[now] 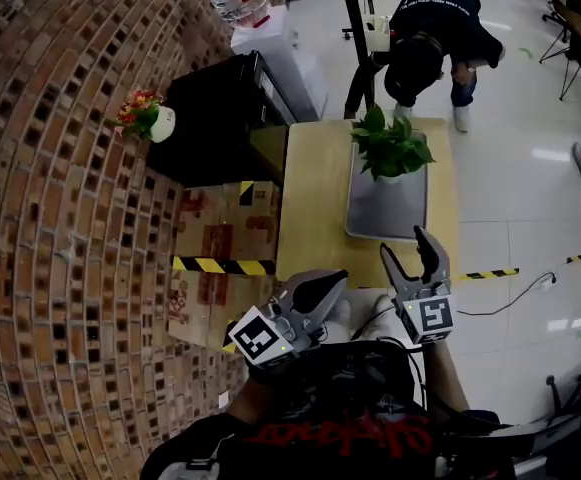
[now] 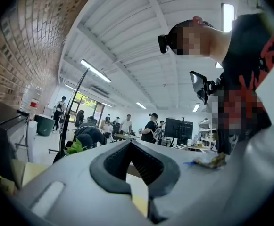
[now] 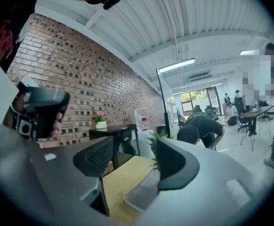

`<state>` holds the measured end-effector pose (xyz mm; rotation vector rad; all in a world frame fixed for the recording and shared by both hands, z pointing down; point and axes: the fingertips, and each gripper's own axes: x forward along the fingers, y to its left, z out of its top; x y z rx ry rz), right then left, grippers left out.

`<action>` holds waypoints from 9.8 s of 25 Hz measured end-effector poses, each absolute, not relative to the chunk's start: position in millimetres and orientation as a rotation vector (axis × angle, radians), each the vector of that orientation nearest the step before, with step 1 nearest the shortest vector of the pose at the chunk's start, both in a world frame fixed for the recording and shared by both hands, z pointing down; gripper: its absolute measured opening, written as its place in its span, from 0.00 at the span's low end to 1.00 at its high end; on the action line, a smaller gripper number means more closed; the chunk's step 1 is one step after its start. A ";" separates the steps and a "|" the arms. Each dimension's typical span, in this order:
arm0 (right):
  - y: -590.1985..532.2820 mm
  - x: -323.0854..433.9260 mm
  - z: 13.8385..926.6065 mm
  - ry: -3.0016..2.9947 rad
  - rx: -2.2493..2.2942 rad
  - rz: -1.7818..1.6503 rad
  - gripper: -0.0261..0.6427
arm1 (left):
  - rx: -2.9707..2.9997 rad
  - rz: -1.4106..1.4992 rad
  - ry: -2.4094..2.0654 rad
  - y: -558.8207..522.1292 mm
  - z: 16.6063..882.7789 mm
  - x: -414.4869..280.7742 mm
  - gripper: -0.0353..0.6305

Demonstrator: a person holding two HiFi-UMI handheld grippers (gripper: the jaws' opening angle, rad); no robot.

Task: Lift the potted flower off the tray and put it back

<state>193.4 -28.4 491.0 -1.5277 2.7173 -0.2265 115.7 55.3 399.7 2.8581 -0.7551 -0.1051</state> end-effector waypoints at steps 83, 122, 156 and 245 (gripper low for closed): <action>-227.1 195.6 553.2 2.572 -1.768 -0.046 0.79 | 2.630 -0.178 -0.957 -97.0 453.7 64.1 0.05; -224.1 166.7 776.2 2.757 -1.874 -0.700 0.87 | 2.620 -0.052 -0.854 -90.3 489.9 49.8 0.05; -103.8 131.9 410.4 2.621 -1.552 0.081 0.04 | 2.806 -0.174 -0.537 -83.2 453.0 107.9 0.05; -129.5 36.4 494.9 2.768 -1.578 -0.270 0.04 | 2.901 -0.024 -0.452 -73.1 494.4 34.0 0.05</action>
